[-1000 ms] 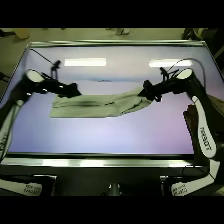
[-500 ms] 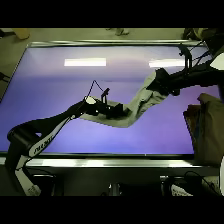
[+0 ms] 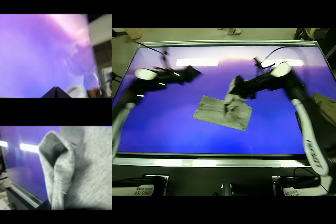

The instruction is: Fold the shirts.

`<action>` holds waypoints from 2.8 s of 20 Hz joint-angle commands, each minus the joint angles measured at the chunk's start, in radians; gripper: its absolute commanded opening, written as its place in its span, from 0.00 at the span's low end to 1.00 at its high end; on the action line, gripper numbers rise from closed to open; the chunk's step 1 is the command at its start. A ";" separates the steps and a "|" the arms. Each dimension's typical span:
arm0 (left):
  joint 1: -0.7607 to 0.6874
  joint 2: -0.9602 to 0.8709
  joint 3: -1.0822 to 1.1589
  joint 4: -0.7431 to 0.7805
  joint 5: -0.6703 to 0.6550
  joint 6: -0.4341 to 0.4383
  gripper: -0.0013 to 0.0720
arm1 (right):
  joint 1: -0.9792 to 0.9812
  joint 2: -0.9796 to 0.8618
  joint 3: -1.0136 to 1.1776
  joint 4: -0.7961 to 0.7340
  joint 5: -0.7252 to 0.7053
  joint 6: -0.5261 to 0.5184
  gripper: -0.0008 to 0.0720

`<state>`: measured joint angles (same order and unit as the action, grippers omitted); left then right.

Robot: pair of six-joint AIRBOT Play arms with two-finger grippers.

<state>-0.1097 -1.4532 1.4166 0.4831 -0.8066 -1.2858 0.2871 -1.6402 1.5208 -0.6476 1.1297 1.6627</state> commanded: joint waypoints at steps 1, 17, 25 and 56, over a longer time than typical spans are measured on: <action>0.144 0.219 -0.001 0.049 -0.042 0.004 0.05 | 0.129 -0.196 0.001 0.313 -0.187 -0.105 0.18; 0.162 0.348 -0.024 0.375 -0.182 -0.028 0.05 | -0.185 -0.084 -0.235 -0.228 0.080 -0.015 0.94; 0.163 0.348 -0.024 0.386 -0.199 -0.041 0.05 | -0.172 -0.175 -0.146 0.167 0.055 -0.176 0.04; 0.162 0.348 -0.024 0.438 -0.198 -0.003 0.05 | -1.379 0.409 0.011 -0.735 0.719 0.127 0.04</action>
<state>0.0517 -1.1057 1.3922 0.9207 -1.0039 -1.2900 -1.0897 -1.2972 1.7344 -1.1938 1.8229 1.8595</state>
